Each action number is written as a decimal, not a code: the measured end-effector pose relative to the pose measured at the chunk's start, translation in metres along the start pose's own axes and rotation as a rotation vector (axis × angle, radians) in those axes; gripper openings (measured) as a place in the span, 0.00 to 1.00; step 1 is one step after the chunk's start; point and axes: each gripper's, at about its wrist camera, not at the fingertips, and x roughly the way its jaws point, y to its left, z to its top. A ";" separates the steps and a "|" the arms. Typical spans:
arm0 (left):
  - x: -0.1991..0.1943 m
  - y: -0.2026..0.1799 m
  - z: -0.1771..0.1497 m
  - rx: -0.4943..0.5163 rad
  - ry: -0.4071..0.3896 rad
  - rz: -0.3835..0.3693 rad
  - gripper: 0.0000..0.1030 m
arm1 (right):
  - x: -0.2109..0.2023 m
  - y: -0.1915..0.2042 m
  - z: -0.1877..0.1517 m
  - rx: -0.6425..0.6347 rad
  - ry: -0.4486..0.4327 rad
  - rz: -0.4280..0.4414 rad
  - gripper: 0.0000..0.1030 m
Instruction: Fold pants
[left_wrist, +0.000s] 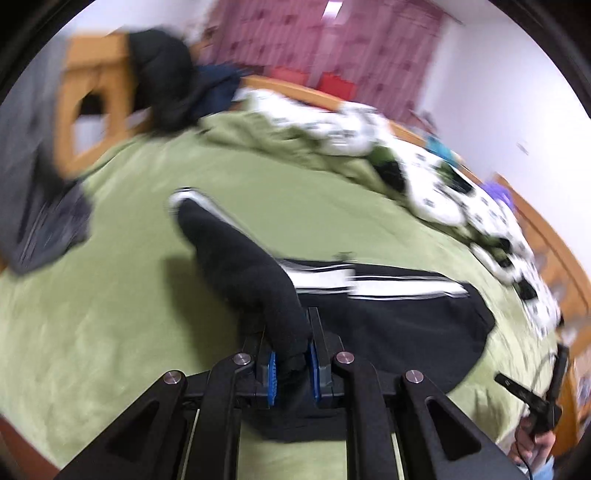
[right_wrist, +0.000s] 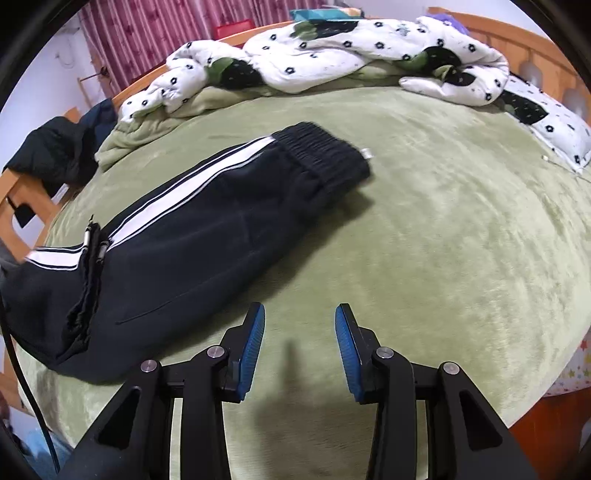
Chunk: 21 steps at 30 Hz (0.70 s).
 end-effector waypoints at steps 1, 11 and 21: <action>0.003 -0.015 -0.001 0.023 0.005 -0.019 0.12 | -0.002 -0.002 0.000 0.003 -0.003 0.004 0.39; 0.117 -0.170 -0.058 0.134 0.210 -0.262 0.12 | -0.013 -0.031 0.012 0.109 -0.060 -0.002 0.39; 0.100 -0.166 -0.075 0.177 0.260 -0.402 0.34 | 0.001 -0.013 0.015 0.116 -0.021 0.168 0.44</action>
